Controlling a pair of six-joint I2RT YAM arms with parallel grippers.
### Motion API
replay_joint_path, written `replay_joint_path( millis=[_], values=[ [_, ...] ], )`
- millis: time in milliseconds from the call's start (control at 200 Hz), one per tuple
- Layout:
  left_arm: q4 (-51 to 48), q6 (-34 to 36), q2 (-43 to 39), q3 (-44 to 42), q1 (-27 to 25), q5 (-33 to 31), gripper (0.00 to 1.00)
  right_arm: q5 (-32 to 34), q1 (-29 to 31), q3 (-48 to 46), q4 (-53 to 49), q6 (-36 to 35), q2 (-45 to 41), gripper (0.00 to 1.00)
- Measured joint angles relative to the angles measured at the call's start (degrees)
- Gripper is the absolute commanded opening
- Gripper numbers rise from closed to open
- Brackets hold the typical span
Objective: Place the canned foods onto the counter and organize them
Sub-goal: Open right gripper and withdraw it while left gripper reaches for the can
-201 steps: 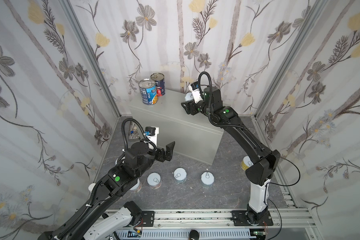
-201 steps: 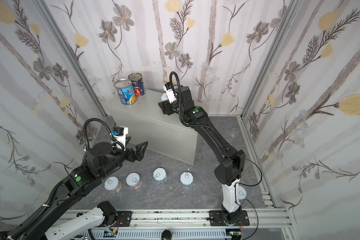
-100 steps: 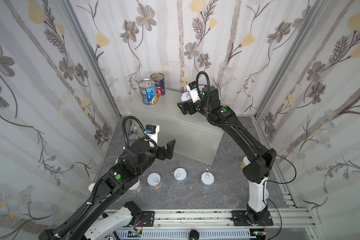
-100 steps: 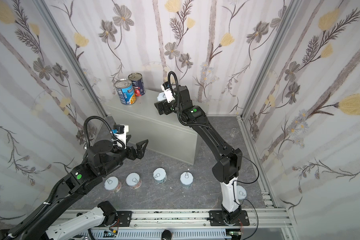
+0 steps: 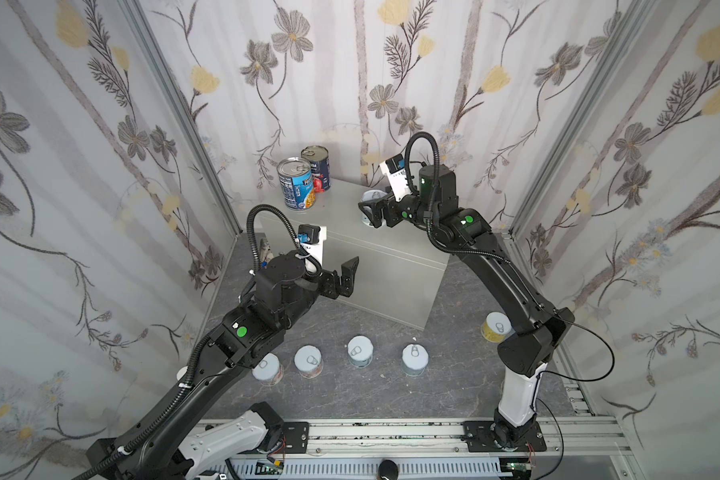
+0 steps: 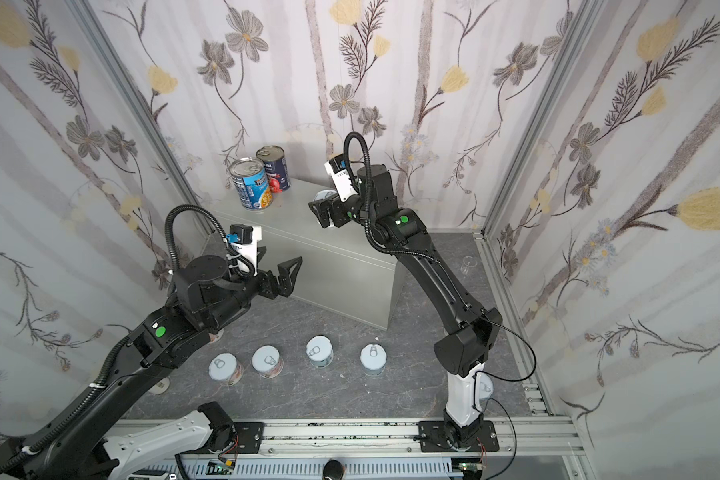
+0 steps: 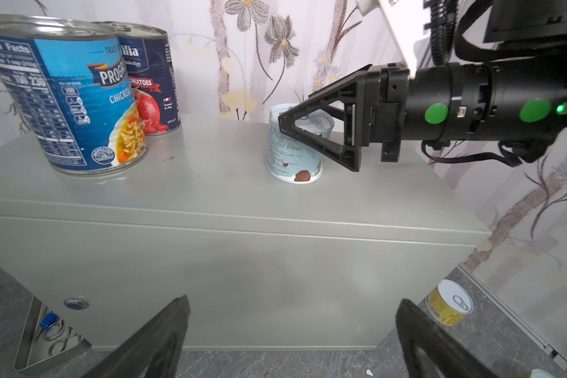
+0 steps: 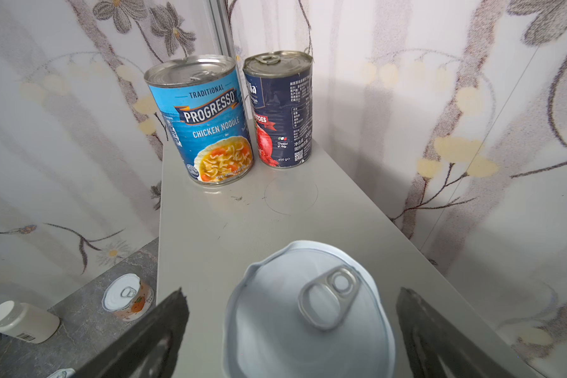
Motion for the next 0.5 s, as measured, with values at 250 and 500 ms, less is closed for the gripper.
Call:
replay_joint_path(
  millis=[250,500],
  values=[
    [-0.02,3.58,11.37,10.16,0.0,1.36,1.0,-1.99,-4.35,-4.22,0.55,2.08,-9.33,1.0],
    [0.61,6.27,21.97,19.61,0.07,2.56,1.0,-1.42,-8.24,-27.96,6.29,3.69,-29.16,1.0]
  ],
)
